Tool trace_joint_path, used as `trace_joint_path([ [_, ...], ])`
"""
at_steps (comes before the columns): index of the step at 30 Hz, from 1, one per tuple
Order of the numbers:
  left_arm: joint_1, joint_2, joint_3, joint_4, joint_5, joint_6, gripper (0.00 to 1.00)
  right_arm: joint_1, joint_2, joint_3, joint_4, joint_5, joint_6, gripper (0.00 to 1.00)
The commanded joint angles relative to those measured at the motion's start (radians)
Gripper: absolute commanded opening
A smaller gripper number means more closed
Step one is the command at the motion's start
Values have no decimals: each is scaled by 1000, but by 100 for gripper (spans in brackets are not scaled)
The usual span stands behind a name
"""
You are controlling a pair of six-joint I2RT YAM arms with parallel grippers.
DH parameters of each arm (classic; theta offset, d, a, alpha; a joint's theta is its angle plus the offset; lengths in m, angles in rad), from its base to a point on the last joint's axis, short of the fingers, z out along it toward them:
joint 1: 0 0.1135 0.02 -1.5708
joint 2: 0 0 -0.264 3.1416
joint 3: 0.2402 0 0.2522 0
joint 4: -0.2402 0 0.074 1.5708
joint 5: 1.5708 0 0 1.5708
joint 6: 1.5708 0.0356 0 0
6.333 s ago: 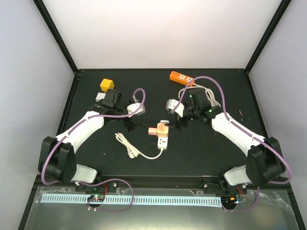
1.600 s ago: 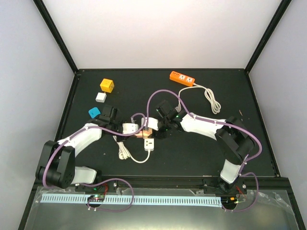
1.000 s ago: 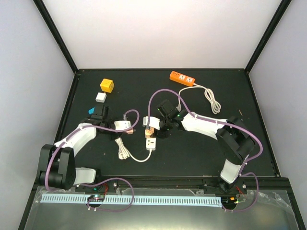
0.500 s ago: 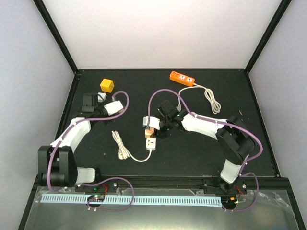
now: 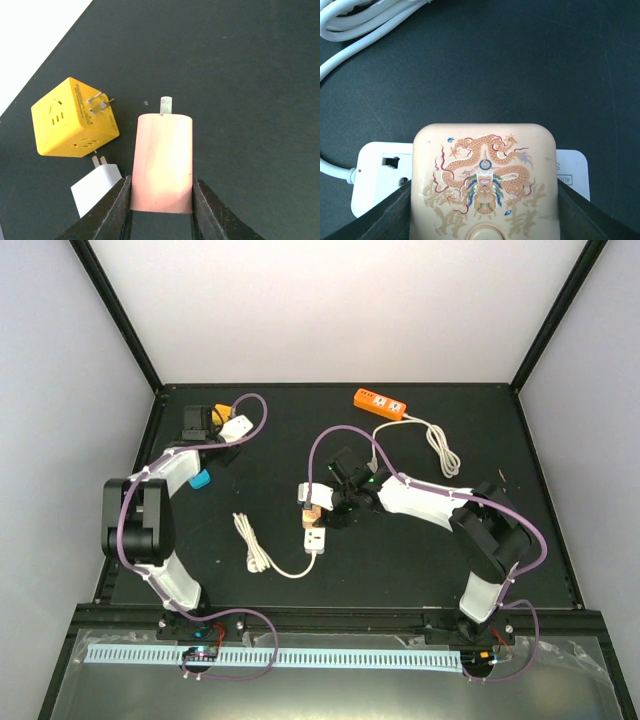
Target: Pull the plug off the socket
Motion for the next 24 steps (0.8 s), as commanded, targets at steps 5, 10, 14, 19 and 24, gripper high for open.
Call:
trace_joint_path([
  [5, -4, 163, 154, 35, -145, -52, 22, -11, 51, -23, -150, 96, -2, 6],
  [10, -34, 243, 198, 38, -195, -40, 22, -12, 54, -19, -152, 97, -1, 6],
  [14, -61, 301, 203, 80, -267, -21, 23, -11, 54, -20, -153, 96, -2, 7],
  [19, -89, 354, 202, 128, -360, 7, 24, -11, 56, -19, -156, 94, 0, 7],
  [24, -104, 355, 200, 89, -327, -2, 34, -11, 57, -18, -158, 95, -1, 7],
])
